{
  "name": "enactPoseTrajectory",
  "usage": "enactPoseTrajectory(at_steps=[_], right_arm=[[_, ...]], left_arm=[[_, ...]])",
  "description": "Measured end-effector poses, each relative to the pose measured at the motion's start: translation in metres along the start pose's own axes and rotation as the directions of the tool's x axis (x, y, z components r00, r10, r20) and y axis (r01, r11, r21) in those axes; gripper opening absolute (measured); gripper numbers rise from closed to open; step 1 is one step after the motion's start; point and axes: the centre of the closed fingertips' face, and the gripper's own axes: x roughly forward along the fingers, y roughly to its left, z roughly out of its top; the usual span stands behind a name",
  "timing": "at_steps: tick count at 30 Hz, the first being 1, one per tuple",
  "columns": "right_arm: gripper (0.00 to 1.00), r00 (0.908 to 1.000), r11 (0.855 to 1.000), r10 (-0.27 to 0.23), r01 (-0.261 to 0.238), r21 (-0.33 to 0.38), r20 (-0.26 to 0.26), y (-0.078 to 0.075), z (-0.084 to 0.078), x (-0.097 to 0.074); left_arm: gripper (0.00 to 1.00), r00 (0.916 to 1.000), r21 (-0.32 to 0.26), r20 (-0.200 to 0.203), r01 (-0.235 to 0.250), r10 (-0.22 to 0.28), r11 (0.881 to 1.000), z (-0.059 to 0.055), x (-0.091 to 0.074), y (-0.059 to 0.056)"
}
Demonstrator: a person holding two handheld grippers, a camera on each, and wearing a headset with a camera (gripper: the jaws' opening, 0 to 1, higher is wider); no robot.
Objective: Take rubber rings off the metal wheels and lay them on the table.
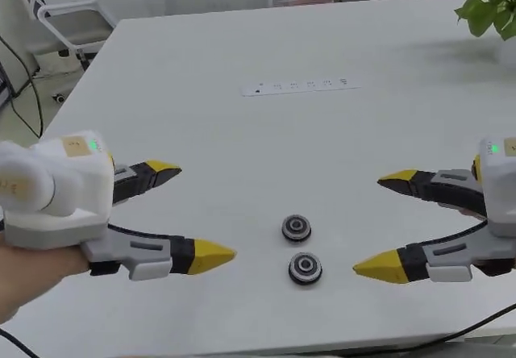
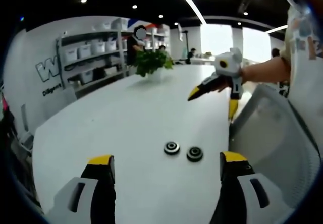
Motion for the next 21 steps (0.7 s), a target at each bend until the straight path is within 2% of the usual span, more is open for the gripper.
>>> enactPoseTrajectory(at_steps=[10,21], right_arm=[[0.71,0.9983,0.999,0.05,-0.05,-0.014,-0.031,0.0,-0.011,0.015],[0.62,0.9893,0.994,0.109,-0.111,-0.022,-0.097,0.006,-0.035,0.033]], left_arm=[[0.8,0.9987,0.014,-0.024,0.045,-0.045,0.999,-0.005,0.019,-0.004],[0.72,0.9906,0.019,-0.086,0.108,-0.106,0.994,-0.023,0.039,-0.018]])
